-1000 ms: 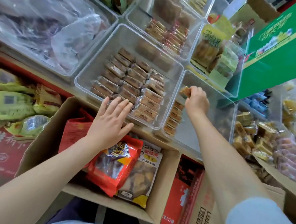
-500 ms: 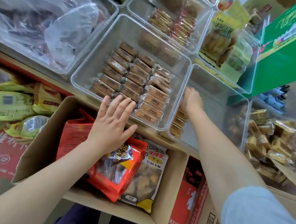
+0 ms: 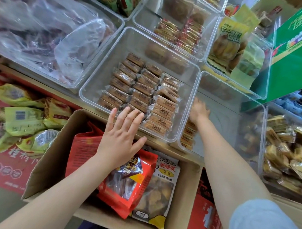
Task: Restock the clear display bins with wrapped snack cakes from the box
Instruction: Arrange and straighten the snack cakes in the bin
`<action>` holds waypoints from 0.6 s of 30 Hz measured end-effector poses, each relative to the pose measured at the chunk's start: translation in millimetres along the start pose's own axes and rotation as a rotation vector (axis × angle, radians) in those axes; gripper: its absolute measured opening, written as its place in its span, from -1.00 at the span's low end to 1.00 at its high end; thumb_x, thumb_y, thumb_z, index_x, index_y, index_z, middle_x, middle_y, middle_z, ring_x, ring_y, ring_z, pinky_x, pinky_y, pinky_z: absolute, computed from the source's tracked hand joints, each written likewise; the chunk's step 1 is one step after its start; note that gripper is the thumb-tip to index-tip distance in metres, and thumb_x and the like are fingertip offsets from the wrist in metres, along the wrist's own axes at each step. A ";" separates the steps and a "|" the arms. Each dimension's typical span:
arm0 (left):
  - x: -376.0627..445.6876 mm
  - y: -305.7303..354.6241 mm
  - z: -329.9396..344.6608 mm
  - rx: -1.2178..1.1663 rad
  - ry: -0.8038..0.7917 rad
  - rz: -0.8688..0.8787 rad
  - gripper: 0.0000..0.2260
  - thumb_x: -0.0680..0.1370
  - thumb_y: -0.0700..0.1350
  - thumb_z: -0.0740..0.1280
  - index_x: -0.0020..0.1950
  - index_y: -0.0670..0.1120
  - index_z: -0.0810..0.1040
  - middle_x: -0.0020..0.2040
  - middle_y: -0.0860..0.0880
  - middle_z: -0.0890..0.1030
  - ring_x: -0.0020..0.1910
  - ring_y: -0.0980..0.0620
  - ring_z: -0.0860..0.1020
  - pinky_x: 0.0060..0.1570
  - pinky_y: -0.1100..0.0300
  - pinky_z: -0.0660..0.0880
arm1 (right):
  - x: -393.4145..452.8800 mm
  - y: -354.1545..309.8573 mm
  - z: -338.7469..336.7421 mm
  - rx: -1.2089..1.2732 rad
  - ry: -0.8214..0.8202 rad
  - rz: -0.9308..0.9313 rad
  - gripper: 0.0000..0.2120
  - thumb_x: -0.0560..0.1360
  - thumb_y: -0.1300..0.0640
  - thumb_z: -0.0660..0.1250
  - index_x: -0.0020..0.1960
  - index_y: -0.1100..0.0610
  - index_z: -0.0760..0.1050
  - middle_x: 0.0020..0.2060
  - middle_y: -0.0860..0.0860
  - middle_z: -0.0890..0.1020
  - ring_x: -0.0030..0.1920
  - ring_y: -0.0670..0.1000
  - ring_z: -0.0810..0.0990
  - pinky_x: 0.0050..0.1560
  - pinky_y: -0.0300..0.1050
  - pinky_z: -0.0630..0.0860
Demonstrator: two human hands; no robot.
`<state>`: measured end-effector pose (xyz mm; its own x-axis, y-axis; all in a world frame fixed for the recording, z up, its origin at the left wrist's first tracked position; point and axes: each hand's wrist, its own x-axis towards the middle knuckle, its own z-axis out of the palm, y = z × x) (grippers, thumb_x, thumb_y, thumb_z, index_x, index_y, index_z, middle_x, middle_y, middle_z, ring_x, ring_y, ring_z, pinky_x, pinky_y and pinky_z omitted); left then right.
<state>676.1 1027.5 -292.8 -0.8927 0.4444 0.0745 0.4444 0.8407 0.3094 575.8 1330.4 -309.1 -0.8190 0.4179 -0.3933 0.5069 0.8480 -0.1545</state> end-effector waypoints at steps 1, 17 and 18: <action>0.0 0.2 0.3 -0.002 0.006 0.002 -0.39 0.60 0.23 0.10 0.54 -0.10 0.36 0.49 -0.08 0.40 0.57 -0.13 0.20 0.58 -0.12 -0.21 | -1.5 1.7 2.7 -0.017 0.000 -0.014 -0.55 0.68 -0.03 0.02 0.50 0.13 0.27 0.48 0.19 0.33 0.50 0.19 0.22 0.44 0.21 0.12; 0.1 64.8 -36.4 -0.197 -0.182 -0.049 -0.20 0.51 0.38 -0.13 0.62 -0.07 0.19 0.63 -0.09 0.16 0.63 -0.06 -0.02 0.58 -0.03 -0.19 | -167.9 61.2 -69.3 0.227 0.105 -0.324 -0.56 0.68 -0.05 0.08 0.47 0.12 0.38 0.42 0.02 0.43 0.46 0.01 0.31 0.47 0.05 0.25; -3.4 89.5 -41.0 -0.261 -0.197 -0.013 -0.21 0.51 0.37 -0.11 0.62 -0.06 0.19 0.63 -0.07 0.17 0.63 -0.04 -0.01 0.58 0.01 -0.15 | -193.9 78.2 -83.4 0.241 0.135 -0.343 -0.56 0.67 -0.07 0.08 0.45 0.11 0.40 0.39 0.01 0.46 0.43 -0.02 0.33 0.45 0.00 0.26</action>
<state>715.8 1088.6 -226.5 -0.8554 0.5067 -0.1078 0.3759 0.7503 0.5438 751.9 1342.9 -169.3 -0.9706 0.1775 -0.1628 0.2344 0.8517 -0.4687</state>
